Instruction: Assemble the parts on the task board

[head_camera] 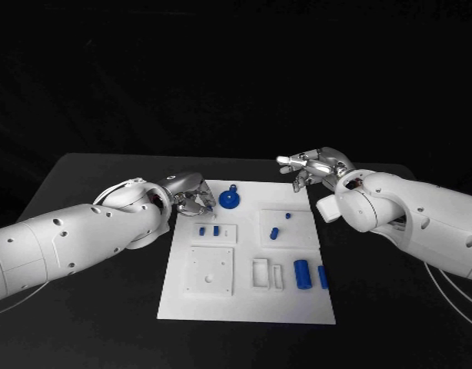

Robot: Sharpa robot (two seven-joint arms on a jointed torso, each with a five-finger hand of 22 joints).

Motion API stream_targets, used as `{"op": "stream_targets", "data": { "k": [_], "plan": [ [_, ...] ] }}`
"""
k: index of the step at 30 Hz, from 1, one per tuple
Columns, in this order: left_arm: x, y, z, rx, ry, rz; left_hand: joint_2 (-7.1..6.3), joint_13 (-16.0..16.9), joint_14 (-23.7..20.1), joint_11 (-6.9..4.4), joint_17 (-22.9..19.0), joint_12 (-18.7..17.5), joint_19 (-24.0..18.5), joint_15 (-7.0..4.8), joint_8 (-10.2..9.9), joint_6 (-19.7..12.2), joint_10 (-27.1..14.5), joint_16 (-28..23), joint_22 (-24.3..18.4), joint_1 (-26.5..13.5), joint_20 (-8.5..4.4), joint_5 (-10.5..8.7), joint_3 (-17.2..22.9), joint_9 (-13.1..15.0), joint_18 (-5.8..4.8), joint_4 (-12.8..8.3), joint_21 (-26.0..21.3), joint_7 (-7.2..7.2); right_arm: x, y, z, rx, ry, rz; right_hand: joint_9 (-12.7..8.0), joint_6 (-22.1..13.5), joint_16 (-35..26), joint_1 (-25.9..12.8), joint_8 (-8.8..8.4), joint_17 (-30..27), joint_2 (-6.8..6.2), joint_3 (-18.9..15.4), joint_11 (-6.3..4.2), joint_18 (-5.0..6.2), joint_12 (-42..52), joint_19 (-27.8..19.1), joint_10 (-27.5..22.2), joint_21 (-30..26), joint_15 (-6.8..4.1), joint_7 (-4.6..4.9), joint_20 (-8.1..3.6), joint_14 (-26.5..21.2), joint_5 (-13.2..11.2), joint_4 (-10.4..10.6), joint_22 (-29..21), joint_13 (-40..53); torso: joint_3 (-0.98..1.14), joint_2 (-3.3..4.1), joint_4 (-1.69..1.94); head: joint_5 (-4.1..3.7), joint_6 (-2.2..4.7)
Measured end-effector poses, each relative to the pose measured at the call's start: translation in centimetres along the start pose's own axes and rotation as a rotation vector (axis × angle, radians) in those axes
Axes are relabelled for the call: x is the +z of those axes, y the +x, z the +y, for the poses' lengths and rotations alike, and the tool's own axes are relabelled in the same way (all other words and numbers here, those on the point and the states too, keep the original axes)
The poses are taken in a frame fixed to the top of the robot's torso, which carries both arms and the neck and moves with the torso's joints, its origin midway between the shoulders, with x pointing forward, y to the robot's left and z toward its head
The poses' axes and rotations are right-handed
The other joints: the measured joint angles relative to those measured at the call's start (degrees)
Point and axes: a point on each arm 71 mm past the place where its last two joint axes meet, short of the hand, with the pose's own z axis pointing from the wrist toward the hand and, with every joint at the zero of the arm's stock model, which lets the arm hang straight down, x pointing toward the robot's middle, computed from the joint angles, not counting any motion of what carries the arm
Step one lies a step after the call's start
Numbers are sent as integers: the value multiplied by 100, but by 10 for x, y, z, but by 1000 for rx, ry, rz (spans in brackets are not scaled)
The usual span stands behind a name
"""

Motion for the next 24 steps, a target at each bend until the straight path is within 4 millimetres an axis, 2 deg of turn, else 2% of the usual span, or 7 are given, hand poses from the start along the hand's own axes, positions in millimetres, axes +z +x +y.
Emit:
{"op": "stream_targets", "data": {
  "k": [7, 24],
  "plan": [
    [1, 5, 1, -4, -5, 10, 4, -3, -1, 7, 6, 1, -14, 1, 0, 0, -10, -26, 0, 4, -14, 1, 4, 0, -13, -4, 22, 0, 0, 0, 0, 0, 0, 0, 0, 0, 21, 0, 0, -10, 0, 0, 0, -1, 0, 0, 0, 0, 14, 0, 0, -14, 0, 0, -8, 0, -1, 0, 0, -17, -10],
    [4, 13, 0, -2, -6, 36, 4, -2, -2, -2, 6, -16, -24, 2, 0, 0, -40, -26, 0, 4, -22, -4, 16, 0, 49, -16, 22, 0, 0, 0, 0, 0, 1, 2, 0, 1, 22, 0, 0, -10, 0, 0, 0, -3, -22, 0, 0, 0, 15, -1, 0, -15, 0, 0, -8, 0, -11, 3, 4, -35, -43]
  ]
}}
